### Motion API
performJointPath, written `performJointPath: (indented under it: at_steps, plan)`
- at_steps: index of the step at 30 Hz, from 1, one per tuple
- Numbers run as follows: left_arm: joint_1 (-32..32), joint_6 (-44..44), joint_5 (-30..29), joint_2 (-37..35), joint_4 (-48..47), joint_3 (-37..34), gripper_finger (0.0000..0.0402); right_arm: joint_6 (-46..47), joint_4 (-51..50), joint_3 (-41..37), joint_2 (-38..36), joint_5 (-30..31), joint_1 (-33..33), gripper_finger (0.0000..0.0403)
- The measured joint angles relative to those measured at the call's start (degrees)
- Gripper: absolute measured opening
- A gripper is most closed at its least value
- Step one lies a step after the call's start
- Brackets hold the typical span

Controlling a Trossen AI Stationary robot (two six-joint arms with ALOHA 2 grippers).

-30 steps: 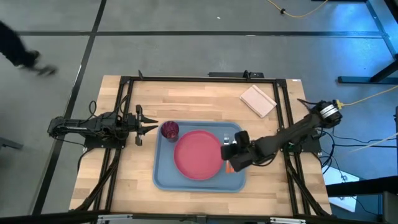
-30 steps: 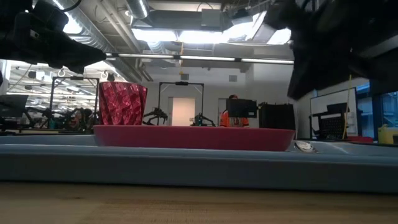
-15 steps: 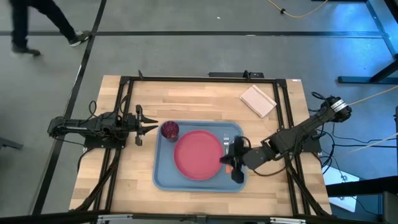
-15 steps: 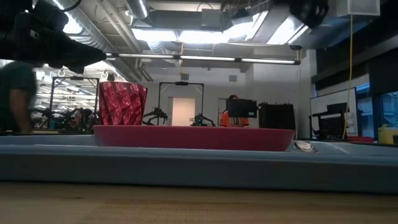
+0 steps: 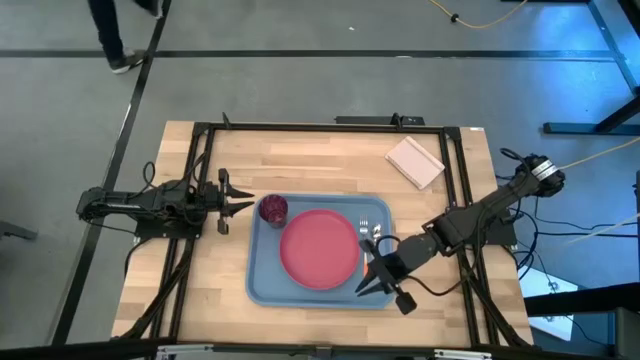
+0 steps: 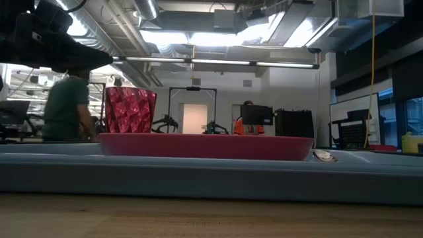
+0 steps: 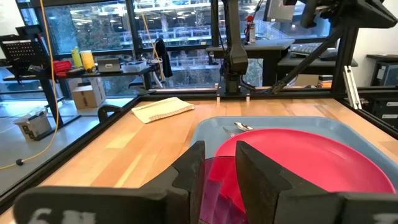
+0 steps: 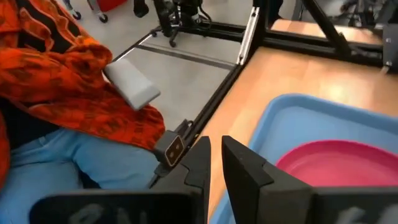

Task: Pick and place plate/cup/fork/spoon on tray
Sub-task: Return to Home Position

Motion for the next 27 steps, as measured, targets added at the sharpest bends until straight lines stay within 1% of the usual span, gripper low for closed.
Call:
performJointPath:
  at_steps: [4,6,8,10,12,17,21,24,27]
  plan:
    - [0.0,0.0,0.0,0.0,0.0,0.0,0.0082,-4.4,0.4,0.0,-0.5,-3.9,-0.9,0.0045]
    - [0.0,0.0,0.0,0.0,0.0,0.0,0.0082,-6.7,-0.1,-0.7,-0.5,-7.1,-1.8,0.0045]
    - [0.0,0.0,0.0,0.0,0.0,0.0,0.0082,-8.0,1.1,-3.0,-1.1,-10.9,-3.4,0.0045]
    - [0.0,0.0,0.0,0.0,0.0,0.0,0.0082,-8.0,5.3,-6.5,-2.3,-13.8,-5.3,0.0045]
    - [0.0,0.0,0.0,0.0,0.0,0.0,0.0082,-7.9,11.8,-11.1,-4.0,-15.2,-6.7,0.0045]
    - [0.0,0.0,0.0,0.0,0.0,0.0,0.0082,-6.8,30.1,-23.9,-6.7,-14.2,-8.6,0.0045]
    - [0.0,0.0,0.0,0.0,0.0,0.0,0.0082,-6.5,42.0,-32.8,-7.3,-13.9,-9.0,0.0045]
    - [0.0,0.0,0.0,0.0,0.0,0.0,0.0082,-6.2,48.9,-37.5,-7.3,-14.0,-9.0,0.0045]
    - [0.0,0.0,0.0,0.0,0.0,0.0,0.0082,-6.2,52.8,-41.0,-7.3,-14.0,-9.0,0.0045]
